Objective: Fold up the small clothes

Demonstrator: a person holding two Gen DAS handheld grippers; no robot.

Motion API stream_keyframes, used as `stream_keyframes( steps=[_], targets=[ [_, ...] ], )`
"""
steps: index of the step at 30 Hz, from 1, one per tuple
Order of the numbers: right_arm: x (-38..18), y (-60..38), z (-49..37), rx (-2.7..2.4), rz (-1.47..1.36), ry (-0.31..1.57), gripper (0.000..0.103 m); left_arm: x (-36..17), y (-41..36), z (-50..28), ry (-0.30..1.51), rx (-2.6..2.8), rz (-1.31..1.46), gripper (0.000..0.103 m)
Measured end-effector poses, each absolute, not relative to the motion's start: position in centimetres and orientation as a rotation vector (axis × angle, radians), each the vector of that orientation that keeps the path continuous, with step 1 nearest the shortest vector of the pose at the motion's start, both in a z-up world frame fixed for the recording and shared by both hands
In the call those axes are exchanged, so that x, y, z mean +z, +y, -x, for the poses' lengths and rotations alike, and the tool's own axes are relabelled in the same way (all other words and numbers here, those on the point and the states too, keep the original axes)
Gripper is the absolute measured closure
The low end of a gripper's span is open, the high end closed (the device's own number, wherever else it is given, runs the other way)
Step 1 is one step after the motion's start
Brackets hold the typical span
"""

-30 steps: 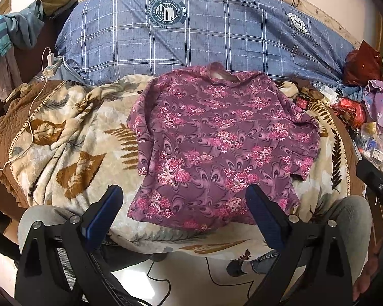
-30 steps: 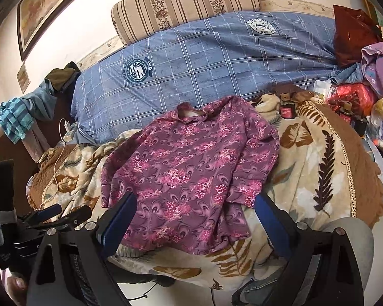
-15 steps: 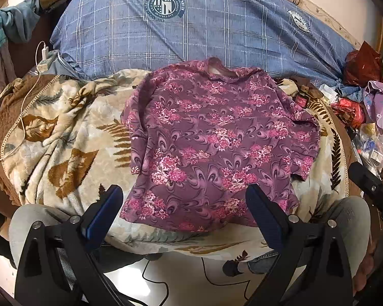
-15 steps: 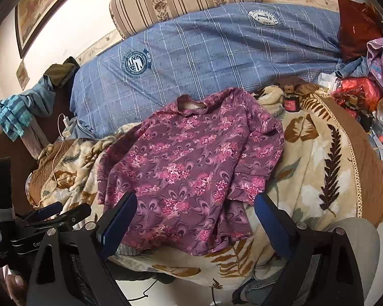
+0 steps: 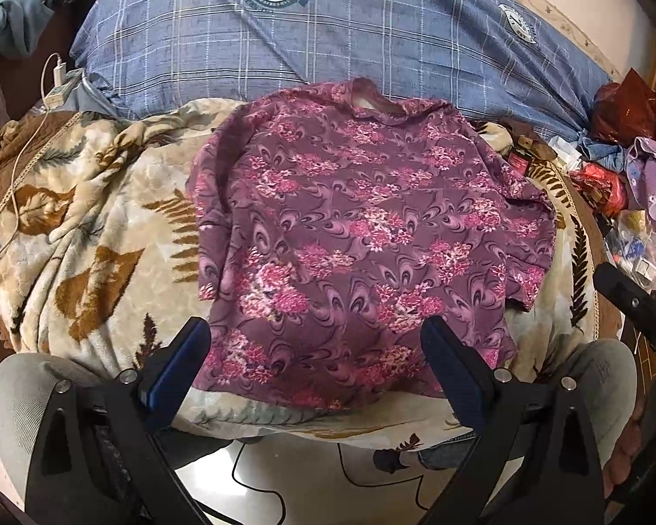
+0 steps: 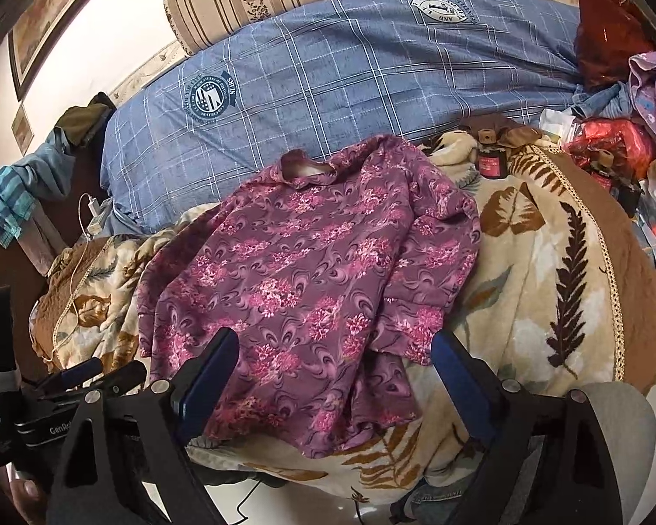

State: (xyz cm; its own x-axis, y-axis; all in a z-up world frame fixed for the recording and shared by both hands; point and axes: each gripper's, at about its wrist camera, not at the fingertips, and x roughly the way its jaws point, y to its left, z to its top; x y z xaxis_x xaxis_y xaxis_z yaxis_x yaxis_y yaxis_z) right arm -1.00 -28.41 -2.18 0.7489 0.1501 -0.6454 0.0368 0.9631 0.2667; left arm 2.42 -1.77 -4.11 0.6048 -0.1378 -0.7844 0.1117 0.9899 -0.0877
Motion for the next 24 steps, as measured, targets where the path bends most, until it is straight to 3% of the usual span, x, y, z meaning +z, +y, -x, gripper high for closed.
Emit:
stream_keyframes(
  steps=[12, 19, 24],
  targets=[
    [-1.1, -35.0, -3.1, 0.051, -0.317, 0.676, 0.012, -3.8, -8.4, -6.0, 0.907, -0.289, -0.006, 0.005],
    [0.5, -42.0, -9.6, 0.021, -0.361, 0.684, 0.012, -4.1, -18.1, -9.3, 0.881, -0.437, -0.128, 0.005],
    [-1.6, -45.9, -12.4, 0.023, -0.451, 0.659, 0.012, -6.7, -26.0, -11.2, 0.960, -0.617, -0.185, 0.006]
  ],
)
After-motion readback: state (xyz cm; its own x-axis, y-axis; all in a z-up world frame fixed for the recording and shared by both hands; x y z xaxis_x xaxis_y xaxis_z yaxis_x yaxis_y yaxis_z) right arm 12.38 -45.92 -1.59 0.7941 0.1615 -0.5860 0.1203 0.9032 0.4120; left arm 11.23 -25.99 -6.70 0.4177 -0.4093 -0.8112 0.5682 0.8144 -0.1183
